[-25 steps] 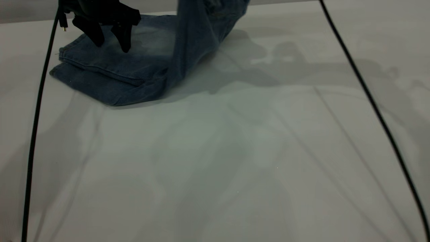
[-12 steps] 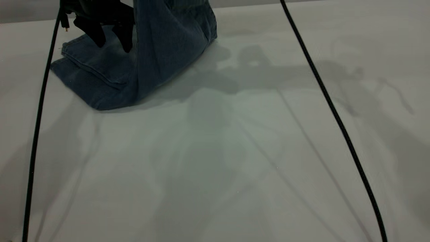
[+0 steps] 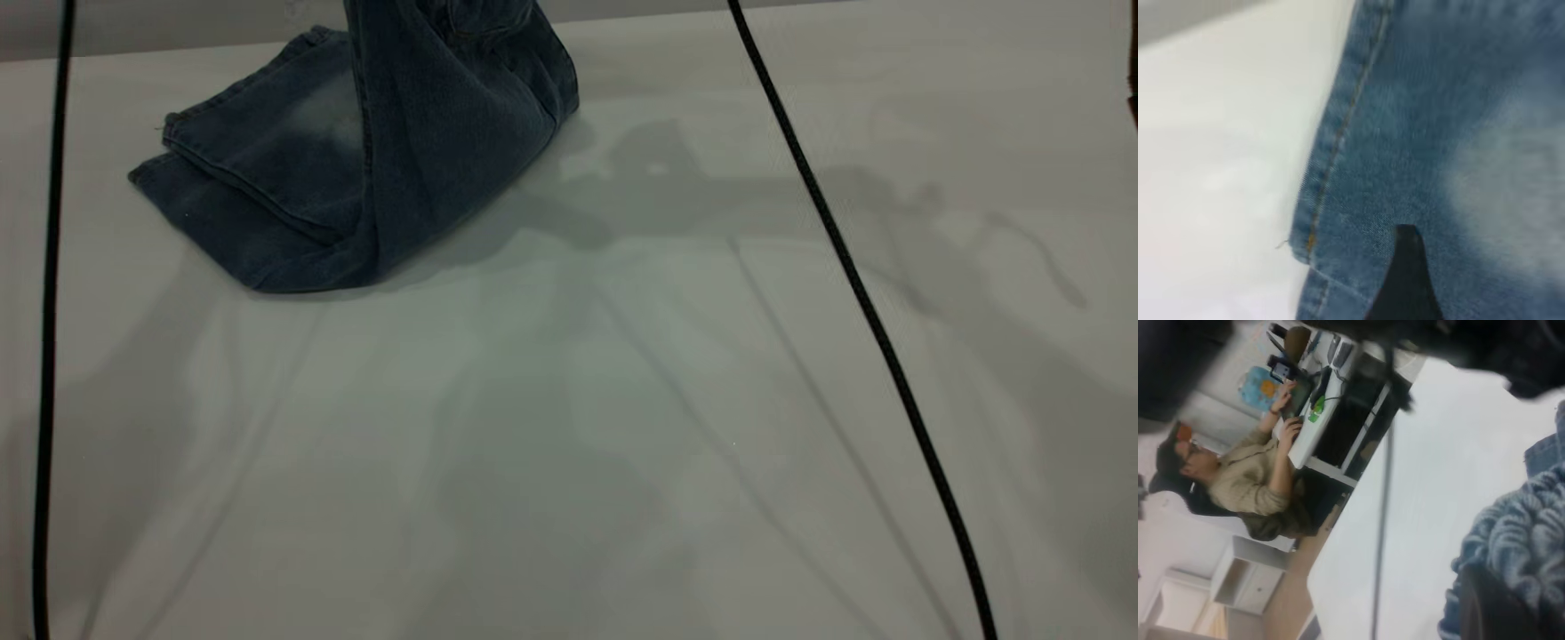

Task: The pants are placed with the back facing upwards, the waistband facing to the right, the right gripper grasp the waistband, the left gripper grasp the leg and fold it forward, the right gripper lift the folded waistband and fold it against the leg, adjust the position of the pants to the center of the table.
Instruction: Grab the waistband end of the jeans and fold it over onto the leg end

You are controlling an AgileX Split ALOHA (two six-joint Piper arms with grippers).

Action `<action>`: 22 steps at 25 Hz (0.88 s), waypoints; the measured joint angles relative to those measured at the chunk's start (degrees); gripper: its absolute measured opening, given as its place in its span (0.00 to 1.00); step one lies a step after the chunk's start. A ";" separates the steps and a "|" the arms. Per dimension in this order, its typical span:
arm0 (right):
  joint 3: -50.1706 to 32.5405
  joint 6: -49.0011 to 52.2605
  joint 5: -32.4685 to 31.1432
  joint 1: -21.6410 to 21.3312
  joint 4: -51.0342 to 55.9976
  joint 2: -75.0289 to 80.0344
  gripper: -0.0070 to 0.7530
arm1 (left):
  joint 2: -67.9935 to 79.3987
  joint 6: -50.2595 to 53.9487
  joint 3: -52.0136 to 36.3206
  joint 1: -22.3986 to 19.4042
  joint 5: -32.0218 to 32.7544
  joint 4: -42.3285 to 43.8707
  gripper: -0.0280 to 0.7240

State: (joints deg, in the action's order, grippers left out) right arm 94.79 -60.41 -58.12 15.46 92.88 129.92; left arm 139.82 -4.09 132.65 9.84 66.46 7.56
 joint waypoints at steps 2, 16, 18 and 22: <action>0.00 -0.13 2.01 0.62 0.03 0.15 0.09 | -1.81 0.04 2.50 0.00 1.71 -0.20 0.74; 4.97 -5.50 6.78 7.88 7.15 8.99 0.09 | -8.52 -2.37 13.33 0.12 3.70 -8.60 0.74; 7.44 -4.88 8.27 9.23 7.09 10.27 0.09 | -8.46 -3.17 13.33 0.12 3.70 -9.99 0.74; 12.31 -3.87 11.55 10.88 7.15 13.41 0.09 | -8.46 -3.17 13.23 0.12 3.58 -10.99 0.74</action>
State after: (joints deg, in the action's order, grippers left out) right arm 107.10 -64.28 -46.57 26.34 100.03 143.33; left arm 131.36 -7.26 145.88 9.96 70.04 -3.42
